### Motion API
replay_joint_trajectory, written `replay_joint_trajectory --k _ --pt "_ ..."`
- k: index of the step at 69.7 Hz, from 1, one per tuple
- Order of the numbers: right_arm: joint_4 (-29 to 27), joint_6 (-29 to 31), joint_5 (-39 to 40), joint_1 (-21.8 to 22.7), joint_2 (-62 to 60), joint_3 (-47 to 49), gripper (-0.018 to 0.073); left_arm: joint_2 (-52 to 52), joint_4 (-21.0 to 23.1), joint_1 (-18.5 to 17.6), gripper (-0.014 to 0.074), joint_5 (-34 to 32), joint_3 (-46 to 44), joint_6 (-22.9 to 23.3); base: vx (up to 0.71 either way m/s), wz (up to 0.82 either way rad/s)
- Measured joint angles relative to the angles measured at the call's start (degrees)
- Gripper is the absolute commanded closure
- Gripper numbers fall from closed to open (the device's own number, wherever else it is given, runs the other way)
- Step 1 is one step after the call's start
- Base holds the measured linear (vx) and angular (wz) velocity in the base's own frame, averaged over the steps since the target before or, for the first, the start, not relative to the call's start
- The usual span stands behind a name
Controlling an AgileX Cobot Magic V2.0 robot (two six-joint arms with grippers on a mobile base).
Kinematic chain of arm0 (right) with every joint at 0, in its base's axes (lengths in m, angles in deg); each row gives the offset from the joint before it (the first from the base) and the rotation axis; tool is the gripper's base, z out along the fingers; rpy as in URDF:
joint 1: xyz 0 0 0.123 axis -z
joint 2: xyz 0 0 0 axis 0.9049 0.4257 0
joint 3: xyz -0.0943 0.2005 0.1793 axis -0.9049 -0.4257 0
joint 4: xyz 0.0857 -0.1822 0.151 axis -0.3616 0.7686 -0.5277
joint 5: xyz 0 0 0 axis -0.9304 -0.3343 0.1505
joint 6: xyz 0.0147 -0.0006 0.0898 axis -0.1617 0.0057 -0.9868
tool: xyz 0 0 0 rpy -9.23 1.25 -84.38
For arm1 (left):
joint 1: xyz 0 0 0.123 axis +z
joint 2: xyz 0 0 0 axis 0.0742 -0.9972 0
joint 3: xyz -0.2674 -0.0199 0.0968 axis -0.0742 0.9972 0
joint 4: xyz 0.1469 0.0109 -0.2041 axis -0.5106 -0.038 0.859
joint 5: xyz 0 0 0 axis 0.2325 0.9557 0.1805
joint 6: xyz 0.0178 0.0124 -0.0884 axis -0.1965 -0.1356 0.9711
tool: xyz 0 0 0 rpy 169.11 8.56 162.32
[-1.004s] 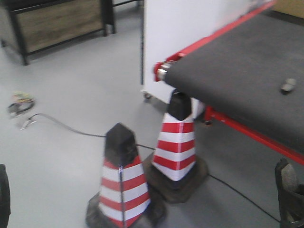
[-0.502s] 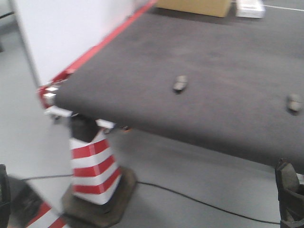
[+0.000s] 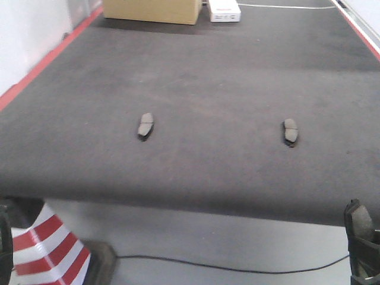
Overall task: Move and align brake pads A on conveyor
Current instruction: 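Turn the base past the cones to face the conveyor belt, then approach the conveyor belt holding both pads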
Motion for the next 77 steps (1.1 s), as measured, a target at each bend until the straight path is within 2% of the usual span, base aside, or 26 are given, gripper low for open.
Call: replay_joint_trajectory --k 77 --pt "0.0 0.0 -0.1 0.0 0.0 0.0 0.0462 0.0 0.0 0.0 0.0433 0.0 0.0 0.0 0.19 -0.13"
